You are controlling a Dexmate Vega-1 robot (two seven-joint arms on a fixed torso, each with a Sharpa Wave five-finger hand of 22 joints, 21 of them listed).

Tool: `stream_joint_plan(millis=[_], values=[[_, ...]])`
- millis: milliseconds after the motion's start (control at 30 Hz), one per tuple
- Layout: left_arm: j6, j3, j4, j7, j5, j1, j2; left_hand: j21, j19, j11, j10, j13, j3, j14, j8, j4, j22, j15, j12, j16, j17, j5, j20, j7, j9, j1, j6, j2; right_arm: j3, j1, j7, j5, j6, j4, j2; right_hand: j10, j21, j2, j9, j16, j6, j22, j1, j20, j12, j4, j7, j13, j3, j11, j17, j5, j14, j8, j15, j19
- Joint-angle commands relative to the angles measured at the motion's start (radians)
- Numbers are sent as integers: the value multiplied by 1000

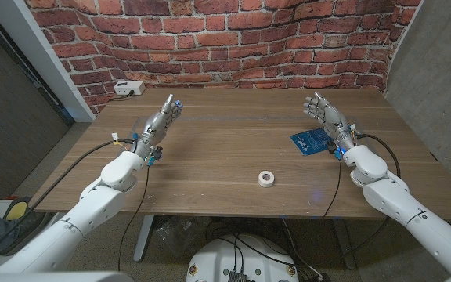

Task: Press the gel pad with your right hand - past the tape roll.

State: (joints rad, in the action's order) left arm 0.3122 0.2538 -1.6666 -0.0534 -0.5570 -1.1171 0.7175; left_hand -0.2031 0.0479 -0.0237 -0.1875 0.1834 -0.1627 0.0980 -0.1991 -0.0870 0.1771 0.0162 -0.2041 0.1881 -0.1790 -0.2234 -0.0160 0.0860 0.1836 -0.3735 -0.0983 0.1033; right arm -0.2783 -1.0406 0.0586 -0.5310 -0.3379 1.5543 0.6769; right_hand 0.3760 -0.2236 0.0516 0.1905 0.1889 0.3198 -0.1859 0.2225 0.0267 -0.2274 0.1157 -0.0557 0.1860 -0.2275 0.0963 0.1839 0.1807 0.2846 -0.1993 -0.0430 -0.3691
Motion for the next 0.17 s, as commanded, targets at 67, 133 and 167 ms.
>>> stream_joint_plan(millis=[67, 133, 167], values=[[0, -1, -10, -12, -1, -9, -1, 2, 4, 2, -7, 4, -6, 6, 3, 0, 3, -1, 3, -1, -2, 4, 6, 0, 2, -8, -1, 0, -4, 4, -14, -19, -9, -14, -4, 9, 4, -4, 3, -1, 6, 0, -9, -4, 0, -4, -4, 3, 4, 7, 2, -3, 2, 2, -8, -1], [6, -3, -7, -13, -1, -11, -2, 3, 3, 2, -7, 4, -6, 6, 3, 0, 3, -1, 3, -1, -2, 4, 7, -1, 2, -9, -1, 0, -5, 8, -14, -20, -7, -15, -5, 9, 4, -4, 3, -2, 6, 0, -9, -4, 0, -4, -4, 3, 4, 8, 2, -2, 2, 2, -8, -1], [9, -4, -6, -13, -1, -11, -3, 3, 3, 2, -7, 4, -6, 6, 3, 0, 3, -1, 3, -1, -2, 4, 7, -1, 2, -9, -1, 0, -6, 9, -16, -19, -9, -16, -5, 8, 4, -4, 3, -1, 6, 0, -10, -4, 0, -4, -4, 3, 4, 7, 2, -2, 2, 2, -8, -1]])
